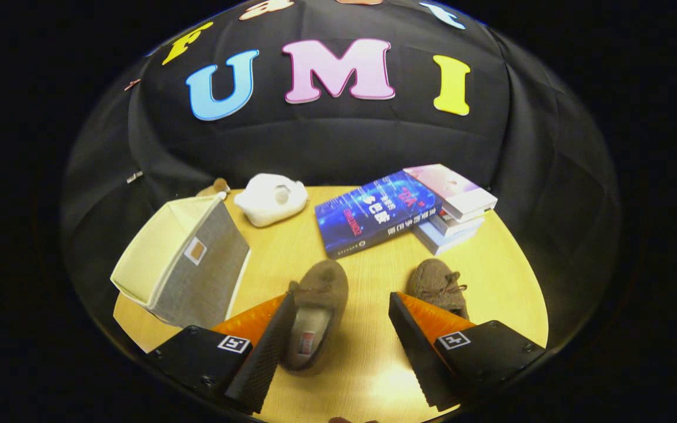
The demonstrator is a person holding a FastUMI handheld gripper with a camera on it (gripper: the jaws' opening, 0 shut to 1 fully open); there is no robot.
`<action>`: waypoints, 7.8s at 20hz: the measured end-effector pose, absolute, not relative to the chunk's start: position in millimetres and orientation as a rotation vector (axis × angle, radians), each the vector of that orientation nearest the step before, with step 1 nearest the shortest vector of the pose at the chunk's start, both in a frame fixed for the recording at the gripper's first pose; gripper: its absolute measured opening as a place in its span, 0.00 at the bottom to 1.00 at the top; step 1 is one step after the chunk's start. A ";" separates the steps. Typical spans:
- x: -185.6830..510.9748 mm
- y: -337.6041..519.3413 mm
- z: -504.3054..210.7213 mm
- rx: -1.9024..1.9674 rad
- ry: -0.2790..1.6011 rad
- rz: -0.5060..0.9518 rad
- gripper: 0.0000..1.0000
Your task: Open the storage box then place both shoes into the box .Put the left shoe in first, then the right shoe, with the right side of both shoes facing outward in a uniform manner.
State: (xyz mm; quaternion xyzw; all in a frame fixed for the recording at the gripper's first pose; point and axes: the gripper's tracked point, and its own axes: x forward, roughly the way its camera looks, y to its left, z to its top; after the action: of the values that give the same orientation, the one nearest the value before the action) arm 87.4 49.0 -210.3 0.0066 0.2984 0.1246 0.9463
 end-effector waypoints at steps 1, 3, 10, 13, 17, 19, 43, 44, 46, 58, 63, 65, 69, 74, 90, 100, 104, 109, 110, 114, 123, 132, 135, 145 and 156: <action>86.9 49.5 -222.5 0.003 0.636 0.253 0.99; 91.6 50.6 -242.2 -0.013 0.673 0.248 0.99; 111.8 60.0 -306.7 -0.046 0.828 0.217 0.99; 116.0 71.3 -321.8 0.048 0.878 0.200 0.90; 124.5 80.8 -323.1 0.112 0.888 0.180 0.67; 124.8 85.5 -322.4 0.136 0.899 0.174 0.49; 116.2 92.0 -212.8 0.385 0.823 0.119 0.05; 116.1 98.1 -195.3 0.413 0.805 0.131 0.05; 116.7 108.7 -162.4 0.431 0.778 0.157 0.05; 119.5 229.1 -61.5 0.423 0.697 0.347 0.05; 111.1 278.8 -81.5 0.407 0.748 0.380 0.05; 111.0 293.1 -93.8 0.392 0.762 0.368 0.05; 107.6 326.5 -116.5 0.377 0.809 0.361 0.05; 108.4 356.5 -151.8 0.301 0.851 0.335 0.05; 101.6 416.7 -254.6 0.172 1.087 0.280 0.25; 91.2 392.0 -174.6 0.192 0.891 0.429 0.99; 95.0 344.1 -133.0 0.220 0.783 0.407 0.99; 116.8 235.2 -107.9 0.159 0.646 0.296 0.99; 117.5 212.1 -109.5 0.152 0.647 0.271 0.99; 121.6 129.0 -115.5 0.206 0.636 0.201 0.99; 117.4 -33.1 -165.4 0.172 0.704 0.155 0.99; 108.9 -123.8 -243.2 0.064 0.776 0.181 0.99; 112.1 -132.7 -267.7 0.052 0.786 0.193 0.99; 147.4 -129.5 -328.7 0.084 0.880 0.123 0.99; 155.6 -112.4 -339.9 0.096 0.924 0.132 0.33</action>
State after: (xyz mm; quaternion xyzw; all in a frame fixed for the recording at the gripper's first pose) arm 155.6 -112.4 -339.9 0.0464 0.4453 0.0636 0.8919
